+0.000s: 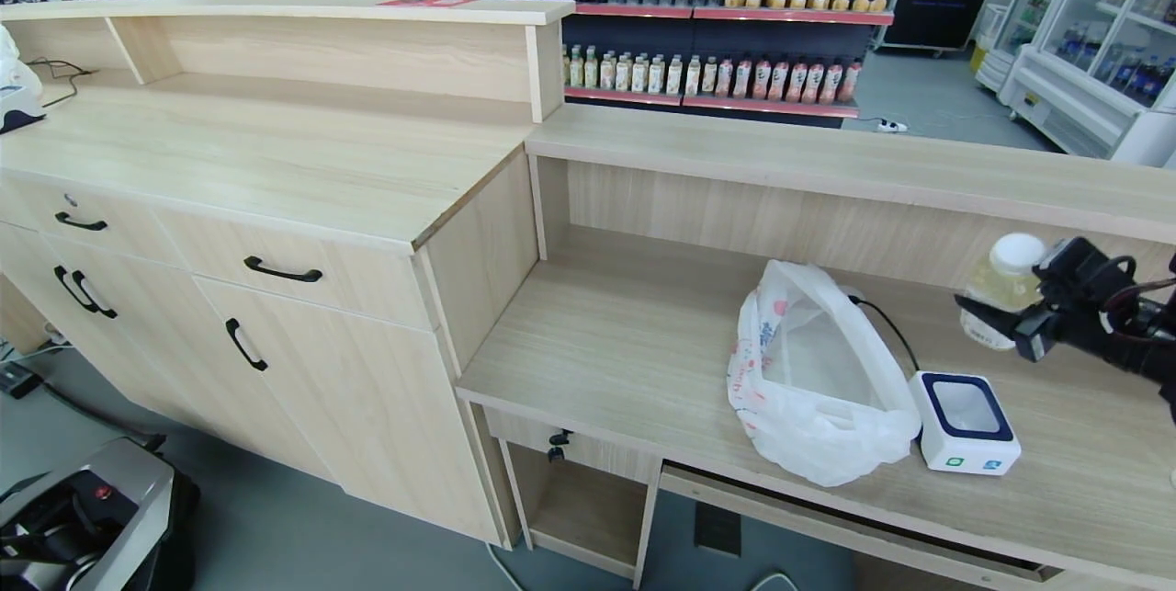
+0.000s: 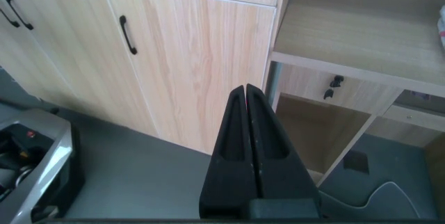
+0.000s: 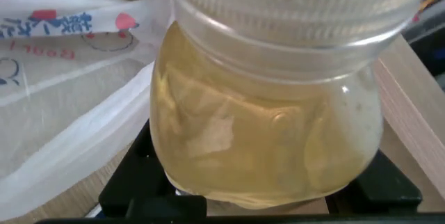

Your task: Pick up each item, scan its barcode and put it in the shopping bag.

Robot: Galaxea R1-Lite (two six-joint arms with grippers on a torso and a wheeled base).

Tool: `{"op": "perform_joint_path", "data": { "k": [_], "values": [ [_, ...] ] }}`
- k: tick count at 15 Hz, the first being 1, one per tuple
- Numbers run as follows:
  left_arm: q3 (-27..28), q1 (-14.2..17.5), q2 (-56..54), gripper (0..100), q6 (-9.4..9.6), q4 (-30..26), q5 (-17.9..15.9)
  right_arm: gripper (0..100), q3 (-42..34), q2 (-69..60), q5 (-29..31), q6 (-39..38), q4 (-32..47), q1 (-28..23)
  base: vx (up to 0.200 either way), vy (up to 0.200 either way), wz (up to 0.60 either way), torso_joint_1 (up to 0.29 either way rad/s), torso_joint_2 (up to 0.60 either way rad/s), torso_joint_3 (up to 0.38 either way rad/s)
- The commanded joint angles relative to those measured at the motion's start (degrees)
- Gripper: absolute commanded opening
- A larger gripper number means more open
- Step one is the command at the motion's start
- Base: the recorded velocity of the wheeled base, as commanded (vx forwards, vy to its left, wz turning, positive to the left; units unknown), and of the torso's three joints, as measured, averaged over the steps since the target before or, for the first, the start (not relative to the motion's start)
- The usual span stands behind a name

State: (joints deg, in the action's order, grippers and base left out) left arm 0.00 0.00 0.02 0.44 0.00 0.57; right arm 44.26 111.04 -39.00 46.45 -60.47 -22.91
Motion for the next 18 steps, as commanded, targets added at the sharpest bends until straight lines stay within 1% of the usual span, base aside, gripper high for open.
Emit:
{"op": "perform_joint_path", "data": {
  "k": [1, 2, 3, 4, 5, 8, 11, 16, 18],
  "values": [
    [0.00, 0.00, -0.02, 0, 0.00, 0.00, 0.04, 0, 2.23, -11.46, 7.01, -8.92, 9.14, -0.74, 0.000, 0.000, 0.00, 0.000, 0.00, 0.000],
    [0.00, 0.00, -0.02, 0, 0.00, 0.00, 0.04, 0, 2.49, -12.87, 11.22, -11.29, 12.56, -0.74, 0.000, 0.000, 0.00, 0.000, 0.00, 0.000],
    [0.00, 0.00, -0.02, 0, 0.00, 0.00, 0.04, 0, 2.58, -13.49, 14.12, -14.28, 14.32, -0.65, 0.000, 0.000, 0.00, 0.000, 0.00, 0.000],
    [0.00, 0.00, -0.02, 0, 0.00, 0.00, 0.04, 0, 2.32, -14.19, 16.59, -18.41, 15.20, -0.38, 0.000, 0.000, 0.00, 0.000, 0.00, 0.000],
    [0.00, 0.00, -0.02, 0, 0.00, 0.00, 0.04, 0, 1.70, -14.45, 18.26, -20.69, 15.29, -0.30, 0.000, 0.000, 0.00, 0.000, 0.00, 0.000],
    [0.00, 0.00, -0.02, 0, 0.00, 0.00, 0.04, 0, 0.91, -14.89, 19.84, -20.78, 12.92, -0.38, 0.000, 0.000, 0.00, 0.000, 0.00, 0.000],
    [0.00, 0.00, -0.02, 0, 0.00, 0.00, 0.04, 0, -1.02, -14.89, 25.02, -20.78, 9.14, 0.58, 0.000, 0.000, 0.00, 0.000, 0.00, 0.000],
    [0.00, 0.00, -0.02, 0, 0.00, 0.00, 0.04, 0, -1.55, -15.07, 25.64, -21.13, 8.35, 1.64, 0.000, 0.000, 0.00, 0.000, 0.00, 0.000],
    [0.00, 0.00, -0.02, 0, 0.00, 0.00, 0.04, 0, -2.25, -14.72, 26.08, -21.31, 7.20, 2.95, 0.000, 0.000, 0.60, 0.000, 0.00, 0.002]
  ]
}}
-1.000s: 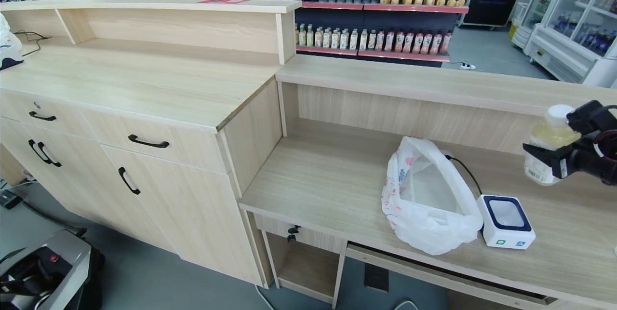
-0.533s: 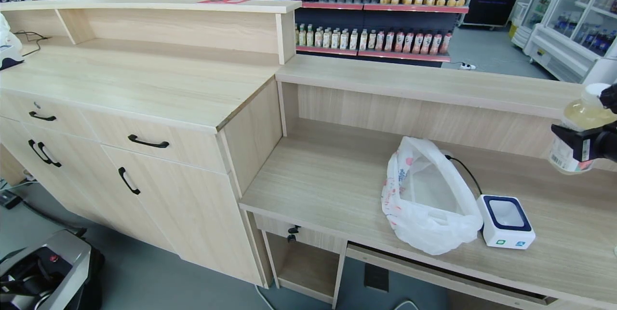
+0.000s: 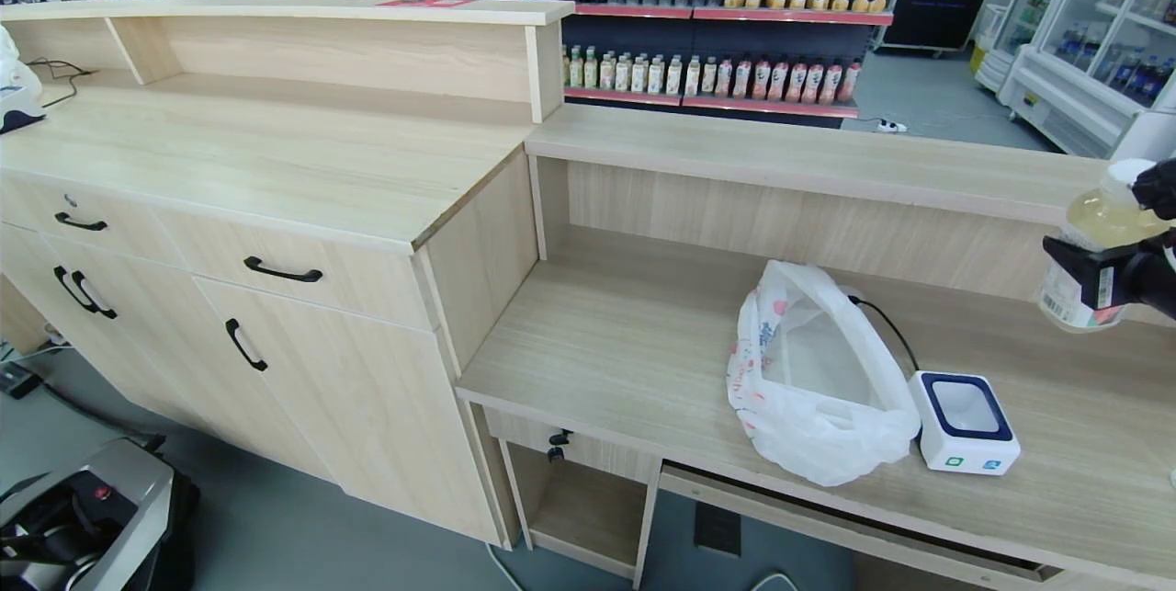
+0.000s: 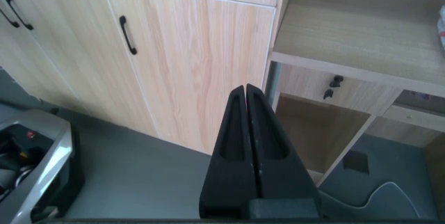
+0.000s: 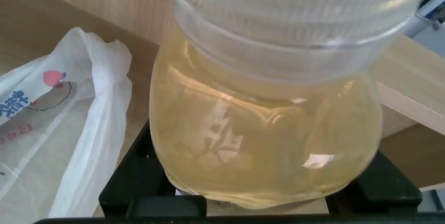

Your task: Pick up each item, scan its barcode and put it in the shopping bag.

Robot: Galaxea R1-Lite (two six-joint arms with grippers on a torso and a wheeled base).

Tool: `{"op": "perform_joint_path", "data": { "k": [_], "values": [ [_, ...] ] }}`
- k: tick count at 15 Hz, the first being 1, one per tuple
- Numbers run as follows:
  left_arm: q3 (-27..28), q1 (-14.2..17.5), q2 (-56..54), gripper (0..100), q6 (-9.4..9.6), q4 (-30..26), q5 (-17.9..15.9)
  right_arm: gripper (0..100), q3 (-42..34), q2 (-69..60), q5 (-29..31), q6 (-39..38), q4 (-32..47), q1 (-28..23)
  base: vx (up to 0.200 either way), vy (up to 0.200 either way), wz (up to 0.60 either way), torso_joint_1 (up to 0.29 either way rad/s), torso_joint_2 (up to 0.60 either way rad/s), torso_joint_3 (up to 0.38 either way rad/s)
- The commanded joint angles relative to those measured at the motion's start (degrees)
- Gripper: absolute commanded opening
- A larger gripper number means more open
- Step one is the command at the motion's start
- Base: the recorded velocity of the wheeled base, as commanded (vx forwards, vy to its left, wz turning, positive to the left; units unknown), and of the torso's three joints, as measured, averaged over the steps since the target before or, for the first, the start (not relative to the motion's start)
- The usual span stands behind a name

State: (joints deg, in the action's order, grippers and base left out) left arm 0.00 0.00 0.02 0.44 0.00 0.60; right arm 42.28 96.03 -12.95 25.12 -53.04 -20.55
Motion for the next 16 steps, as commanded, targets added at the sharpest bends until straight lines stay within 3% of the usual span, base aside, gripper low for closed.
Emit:
{"op": "perform_joint_path", "data": {
  "k": [1, 4, 8, 16],
  "values": [
    [0.00, 0.00, -0.02, 0, 0.00, 0.00, 0.02, 0, -0.44, 1.27, 1.43, -0.52, -2.07, 1.31, 0.000, 0.000, 0.60, 0.002, 0.01, 0.002],
    [0.00, 0.00, -0.02, 0, 0.00, 0.00, 0.02, 0, 0.00, 5.75, 4.25, -4.21, -6.20, 5.17, 0.000, 0.000, 0.60, -0.004, 0.00, 0.006],
    [0.00, 0.00, -0.02, 0, 0.00, 0.00, 0.02, 0, 0.17, 13.66, 4.25, -11.24, -5.23, 7.37, 0.000, 0.000, 0.00, 0.000, 0.00, 0.000],
    [0.00, 0.00, -0.02, 0, 0.00, 0.00, 0.02, 0, 2.20, 26.58, 4.25, -11.41, -7.78, 8.07, 0.000, 0.000, 0.00, 0.000, 0.00, 0.000]
  ]
}}
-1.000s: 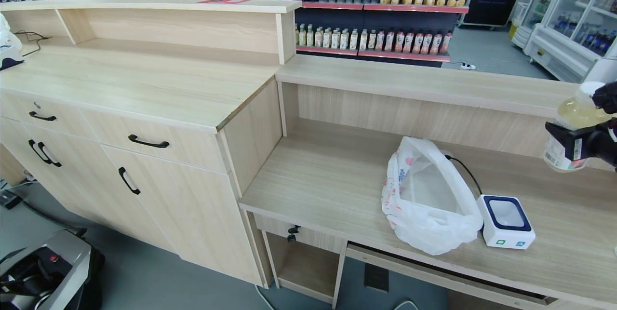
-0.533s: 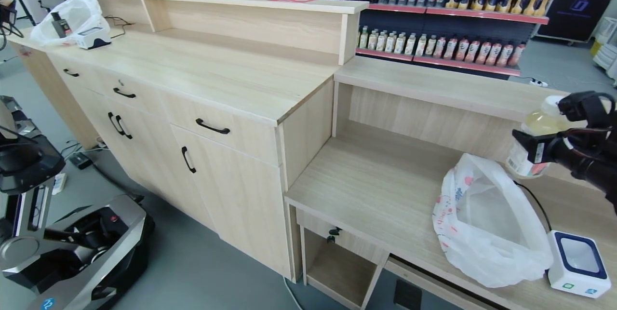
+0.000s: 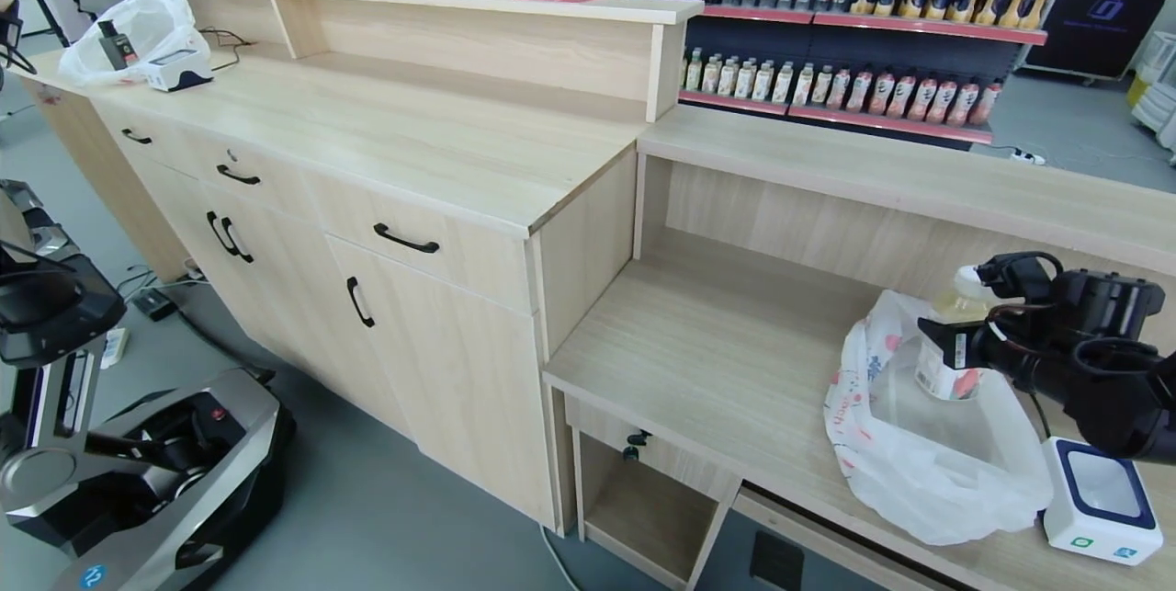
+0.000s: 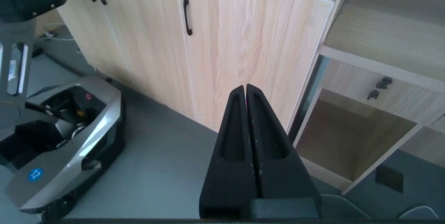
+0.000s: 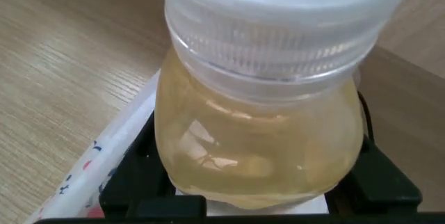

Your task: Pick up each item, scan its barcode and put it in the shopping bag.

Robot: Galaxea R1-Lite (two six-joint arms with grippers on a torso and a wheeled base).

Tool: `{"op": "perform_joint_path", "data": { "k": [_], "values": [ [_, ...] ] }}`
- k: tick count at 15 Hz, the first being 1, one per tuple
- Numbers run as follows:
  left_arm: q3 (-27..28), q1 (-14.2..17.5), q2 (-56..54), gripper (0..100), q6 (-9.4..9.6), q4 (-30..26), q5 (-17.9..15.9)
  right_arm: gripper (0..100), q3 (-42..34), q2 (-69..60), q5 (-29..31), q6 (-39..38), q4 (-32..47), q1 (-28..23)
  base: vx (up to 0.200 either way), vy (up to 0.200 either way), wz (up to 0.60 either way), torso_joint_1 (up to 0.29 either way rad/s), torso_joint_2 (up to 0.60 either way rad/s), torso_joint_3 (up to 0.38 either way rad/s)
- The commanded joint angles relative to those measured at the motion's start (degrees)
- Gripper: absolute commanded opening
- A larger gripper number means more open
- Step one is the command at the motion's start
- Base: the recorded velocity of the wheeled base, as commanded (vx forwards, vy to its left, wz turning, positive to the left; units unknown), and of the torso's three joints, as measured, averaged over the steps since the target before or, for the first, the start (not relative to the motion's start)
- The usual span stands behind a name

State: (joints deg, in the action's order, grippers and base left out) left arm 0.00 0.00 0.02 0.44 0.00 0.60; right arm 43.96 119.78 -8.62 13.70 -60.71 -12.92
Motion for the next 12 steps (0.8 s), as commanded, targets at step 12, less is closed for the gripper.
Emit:
{"op": "perform_joint_path", "data": {
  "k": [12],
  "values": [
    [0.00, 0.00, -0.02, 0, 0.00, 0.00, 0.02, 0, 0.34, 10.73, -0.17, 0.01, -5.38, 0.97, 0.000, 0.000, 0.00, 0.000, 0.00, 0.000]
  ]
}}
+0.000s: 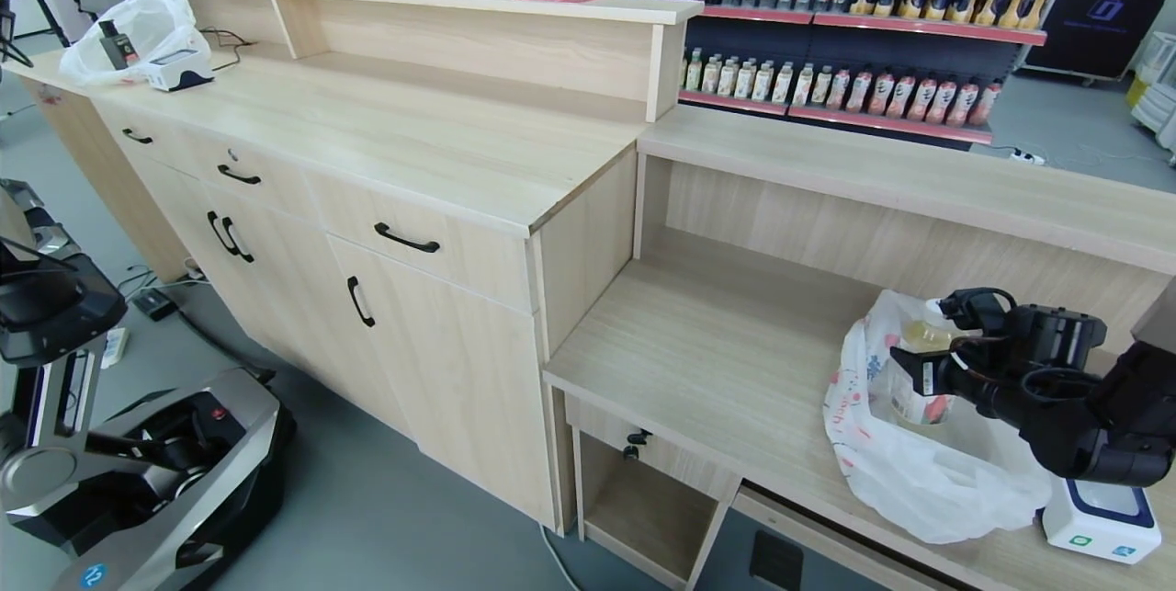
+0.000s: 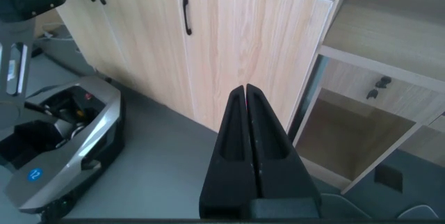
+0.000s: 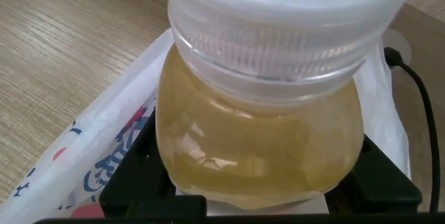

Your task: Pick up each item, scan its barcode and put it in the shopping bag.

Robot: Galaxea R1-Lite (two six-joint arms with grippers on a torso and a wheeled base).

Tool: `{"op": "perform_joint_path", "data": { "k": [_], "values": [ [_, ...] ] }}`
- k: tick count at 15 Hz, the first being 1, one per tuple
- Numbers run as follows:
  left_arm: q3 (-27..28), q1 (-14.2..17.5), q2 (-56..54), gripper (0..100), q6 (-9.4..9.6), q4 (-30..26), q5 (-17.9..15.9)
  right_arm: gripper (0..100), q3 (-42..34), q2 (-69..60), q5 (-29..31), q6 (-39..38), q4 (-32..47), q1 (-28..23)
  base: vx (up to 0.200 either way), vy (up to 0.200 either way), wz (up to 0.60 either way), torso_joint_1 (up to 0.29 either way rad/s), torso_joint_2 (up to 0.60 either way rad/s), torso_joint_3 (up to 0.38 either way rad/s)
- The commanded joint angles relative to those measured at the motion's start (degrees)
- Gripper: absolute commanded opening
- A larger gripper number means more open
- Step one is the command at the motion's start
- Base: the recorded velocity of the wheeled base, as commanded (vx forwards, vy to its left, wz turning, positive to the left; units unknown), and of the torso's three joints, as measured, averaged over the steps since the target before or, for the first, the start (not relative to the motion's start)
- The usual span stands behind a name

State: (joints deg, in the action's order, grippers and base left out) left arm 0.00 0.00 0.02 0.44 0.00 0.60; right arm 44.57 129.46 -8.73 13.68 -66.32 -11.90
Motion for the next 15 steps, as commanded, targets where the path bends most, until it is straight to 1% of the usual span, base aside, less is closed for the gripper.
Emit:
{"op": "perform_joint_path", "data": {
  "k": [1, 5, 6, 8, 10, 12, 14, 15],
  "values": [
    [0.00, 0.00, -0.02, 0, 0.00, 0.00, 0.02, 0, -0.45, 1.32, -0.06, 0.03, 0.22, -0.06, 0.000, 0.000, 0.00, 0.000, 0.00, 0.000],
    [0.00, 0.00, -0.02, 0, 0.00, 0.00, 0.02, 0, -1.33, 1.76, -0.24, 0.47, -1.27, -0.06, 0.000, 0.000, 0.00, 0.000, 0.00, 0.000],
    [0.00, 0.00, -0.02, 0, 0.00, 0.00, 0.02, 100, -1.85, 1.41, -0.24, 0.47, -1.27, -0.32, 0.000, 0.000, 0.00, 0.000, 0.00, 0.000],
    [0.00, 0.00, -0.02, 0, 0.00, 0.00, 0.02, 100, -2.64, -0.44, -0.59, 0.47, -1.45, -0.32, 0.000, 0.000, 0.00, 0.000, 0.00, 0.000],
    [0.00, 0.00, -0.02, 0, 0.00, 0.00, 0.02, 100, -3.52, -5.27, -1.29, 0.03, -0.22, -0.23, 0.000, 0.000, 0.00, 0.000, 0.00, 0.000],
    [0.00, 0.00, -0.02, 0, 0.00, 0.00, 0.02, 100, -3.88, -15.29, -3.84, 0.03, 5.14, 0.56, 0.000, 0.000, 0.00, 0.000, 0.00, 0.000],
    [0.00, 0.00, -0.02, 0, 0.00, 0.00, 0.02, 100, -4.84, -28.65, -4.37, 0.12, 12.79, 0.65, 0.000, 0.000, 0.00, 0.000, 0.00, 0.000],
    [0.00, 0.00, -0.02, 0, 0.00, 0.00, 0.02, 100, -7.65, -33.05, -4.46, 0.47, 12.88, 0.12, 0.000, 0.000, 0.00, 0.000, 0.00, 0.000]
  ]
}}
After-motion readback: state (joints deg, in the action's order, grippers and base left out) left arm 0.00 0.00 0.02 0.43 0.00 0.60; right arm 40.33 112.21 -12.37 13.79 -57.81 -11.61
